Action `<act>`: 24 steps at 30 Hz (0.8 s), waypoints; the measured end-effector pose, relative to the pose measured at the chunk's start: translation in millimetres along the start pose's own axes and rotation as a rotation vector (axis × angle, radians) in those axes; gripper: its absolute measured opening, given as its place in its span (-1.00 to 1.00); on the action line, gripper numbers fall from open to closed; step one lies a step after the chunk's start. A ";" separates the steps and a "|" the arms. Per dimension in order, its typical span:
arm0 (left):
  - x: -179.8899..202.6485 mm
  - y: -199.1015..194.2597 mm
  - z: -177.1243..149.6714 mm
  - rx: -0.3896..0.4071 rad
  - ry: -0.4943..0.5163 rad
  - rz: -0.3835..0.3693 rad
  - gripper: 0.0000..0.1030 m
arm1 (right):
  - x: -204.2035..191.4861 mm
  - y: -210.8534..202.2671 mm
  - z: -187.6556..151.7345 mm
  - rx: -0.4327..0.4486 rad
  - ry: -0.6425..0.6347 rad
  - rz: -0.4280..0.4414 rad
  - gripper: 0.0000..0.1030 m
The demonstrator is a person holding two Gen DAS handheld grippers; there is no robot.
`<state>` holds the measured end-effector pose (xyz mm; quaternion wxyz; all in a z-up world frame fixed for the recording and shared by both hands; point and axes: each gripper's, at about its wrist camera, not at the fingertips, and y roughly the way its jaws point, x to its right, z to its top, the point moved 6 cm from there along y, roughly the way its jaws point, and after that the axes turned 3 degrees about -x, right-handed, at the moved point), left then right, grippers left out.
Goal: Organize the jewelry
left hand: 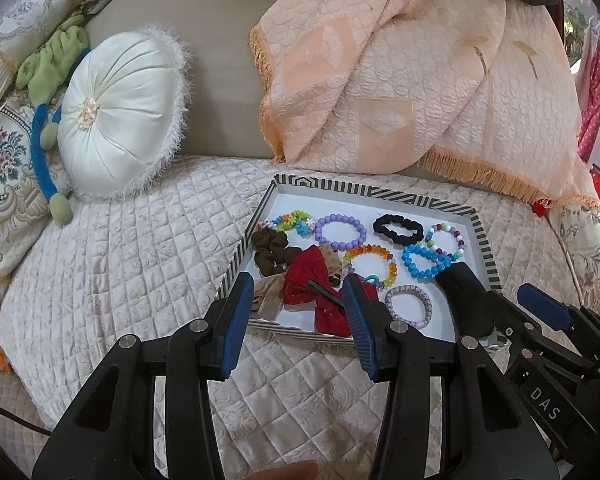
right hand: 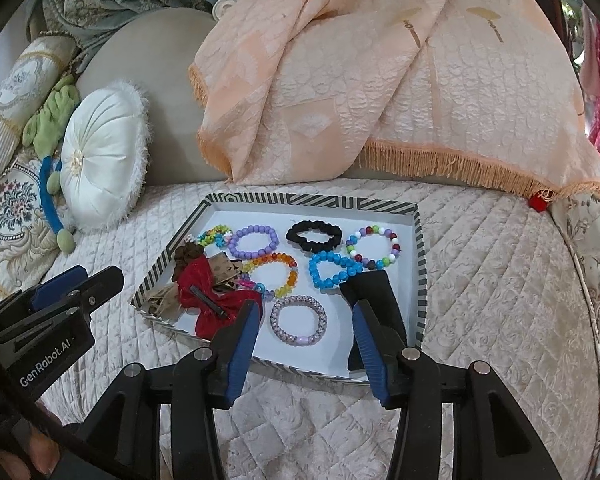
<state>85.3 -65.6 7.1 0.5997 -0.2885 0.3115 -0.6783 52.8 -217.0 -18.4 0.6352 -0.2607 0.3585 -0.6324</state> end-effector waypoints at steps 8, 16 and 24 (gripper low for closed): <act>0.4 -0.5 -1.4 0.001 0.004 0.002 -0.11 | -0.6 0.7 -0.9 -0.005 -0.004 0.003 -0.01; 0.0 -0.5 -2.3 -0.004 0.006 0.001 -0.11 | -1.9 3.1 -3.2 -0.013 -0.004 0.005 0.07; -0.9 0.4 -3.6 -0.006 0.010 0.004 -0.11 | -2.8 4.3 -4.1 -0.017 -0.004 0.007 0.08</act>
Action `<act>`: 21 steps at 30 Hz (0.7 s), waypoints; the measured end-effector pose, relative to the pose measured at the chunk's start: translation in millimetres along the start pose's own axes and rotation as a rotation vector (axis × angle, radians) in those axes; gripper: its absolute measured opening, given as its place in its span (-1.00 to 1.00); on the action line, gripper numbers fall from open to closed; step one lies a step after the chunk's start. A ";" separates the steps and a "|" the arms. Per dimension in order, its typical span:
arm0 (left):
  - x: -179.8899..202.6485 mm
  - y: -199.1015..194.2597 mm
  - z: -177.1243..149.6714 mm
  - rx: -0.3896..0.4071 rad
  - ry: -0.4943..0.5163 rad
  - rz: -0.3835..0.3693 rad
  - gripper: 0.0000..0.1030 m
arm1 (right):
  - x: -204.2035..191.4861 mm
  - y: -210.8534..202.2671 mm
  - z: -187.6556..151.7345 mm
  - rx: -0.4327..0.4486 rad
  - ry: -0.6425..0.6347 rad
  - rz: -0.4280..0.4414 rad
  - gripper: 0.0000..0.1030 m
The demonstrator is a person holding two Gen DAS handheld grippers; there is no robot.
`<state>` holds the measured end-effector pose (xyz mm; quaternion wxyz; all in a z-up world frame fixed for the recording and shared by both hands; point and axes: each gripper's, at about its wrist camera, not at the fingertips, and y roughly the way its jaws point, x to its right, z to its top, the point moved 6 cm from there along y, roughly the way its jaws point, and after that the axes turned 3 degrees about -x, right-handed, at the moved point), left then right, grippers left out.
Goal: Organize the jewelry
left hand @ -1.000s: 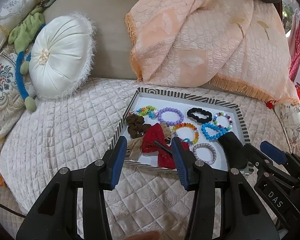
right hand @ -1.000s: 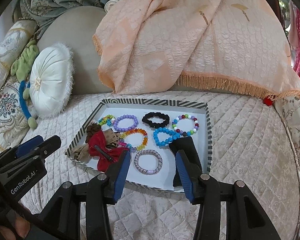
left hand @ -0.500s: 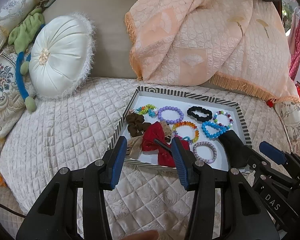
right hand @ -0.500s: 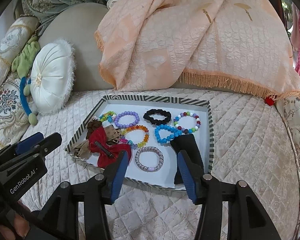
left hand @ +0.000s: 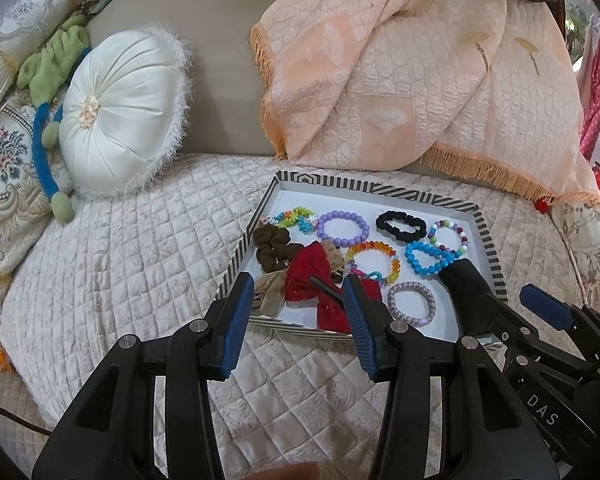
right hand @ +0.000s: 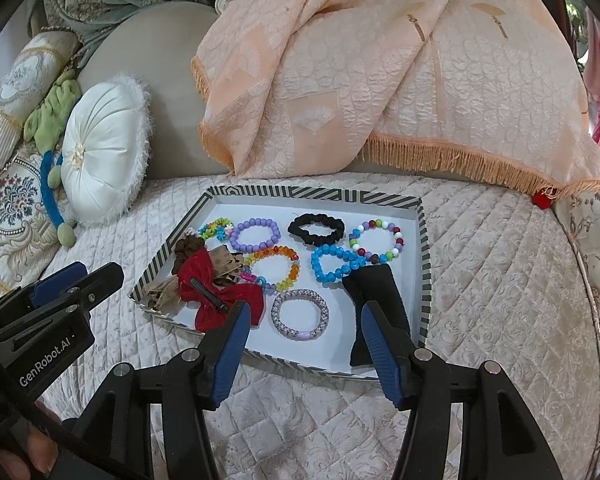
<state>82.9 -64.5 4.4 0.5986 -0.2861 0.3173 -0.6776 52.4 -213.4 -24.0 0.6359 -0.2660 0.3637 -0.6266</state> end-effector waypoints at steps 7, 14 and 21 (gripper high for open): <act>0.4 0.1 -1.3 -0.002 -0.002 -0.002 -0.11 | -1.8 2.8 -1.4 -0.008 -0.008 0.001 0.09; -1.7 2.4 -0.6 -0.007 -0.001 0.005 -0.11 | -2.3 3.6 -2.8 -0.012 -0.010 0.003 0.10; 1.6 3.4 -1.8 -0.001 0.015 0.002 -0.11 | -1.1 6.4 -6.0 -0.022 -0.009 0.006 0.11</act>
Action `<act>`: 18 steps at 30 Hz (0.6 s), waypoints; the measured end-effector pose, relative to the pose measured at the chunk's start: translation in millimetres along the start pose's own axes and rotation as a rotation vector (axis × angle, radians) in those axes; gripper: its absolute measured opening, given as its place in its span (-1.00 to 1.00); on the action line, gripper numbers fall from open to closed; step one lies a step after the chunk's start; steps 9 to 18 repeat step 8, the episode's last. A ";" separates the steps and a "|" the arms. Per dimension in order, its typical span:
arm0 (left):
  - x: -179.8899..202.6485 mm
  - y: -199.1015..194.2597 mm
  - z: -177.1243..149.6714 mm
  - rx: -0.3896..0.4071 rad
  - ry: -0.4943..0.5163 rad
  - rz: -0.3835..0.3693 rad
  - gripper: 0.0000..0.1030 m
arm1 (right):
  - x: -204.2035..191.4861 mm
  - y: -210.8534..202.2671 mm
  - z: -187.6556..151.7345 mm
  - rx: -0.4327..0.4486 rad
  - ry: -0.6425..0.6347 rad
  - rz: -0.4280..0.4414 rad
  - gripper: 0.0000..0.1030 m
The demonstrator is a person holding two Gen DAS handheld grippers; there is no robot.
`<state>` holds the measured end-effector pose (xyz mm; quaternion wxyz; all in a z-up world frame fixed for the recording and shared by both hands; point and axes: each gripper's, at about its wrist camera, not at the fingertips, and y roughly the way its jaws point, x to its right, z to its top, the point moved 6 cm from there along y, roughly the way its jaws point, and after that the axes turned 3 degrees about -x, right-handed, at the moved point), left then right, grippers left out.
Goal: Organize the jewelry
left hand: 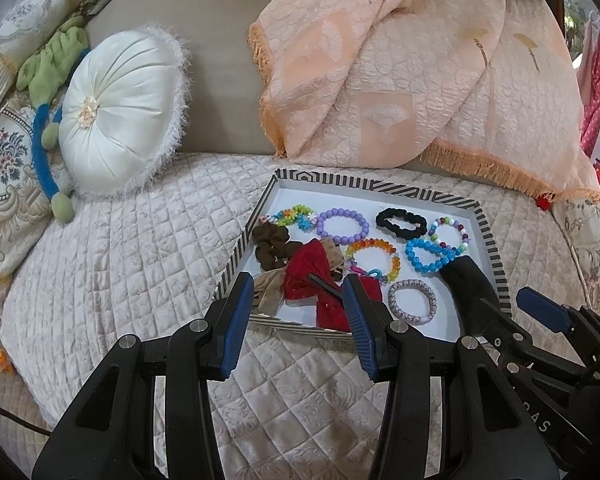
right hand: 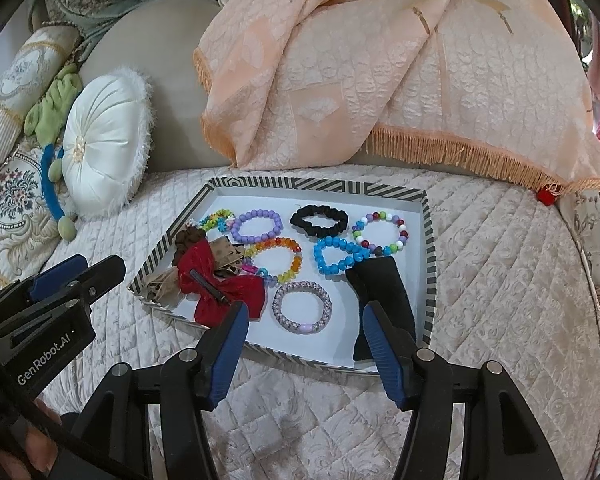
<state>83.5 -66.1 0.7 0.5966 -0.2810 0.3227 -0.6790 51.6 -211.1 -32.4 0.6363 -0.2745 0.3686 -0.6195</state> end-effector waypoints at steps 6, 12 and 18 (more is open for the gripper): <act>3.8 -0.4 -0.8 0.013 0.019 0.011 -0.11 | 7.2 0.6 -0.5 -0.003 0.006 -0.008 0.12; 4.3 0.7 -2.7 0.003 0.018 0.006 -0.11 | 13.6 0.4 -0.3 -0.003 0.008 -0.017 0.12; 4.3 0.7 -2.7 0.003 0.018 0.006 -0.11 | 13.6 0.4 -0.3 -0.003 0.008 -0.017 0.12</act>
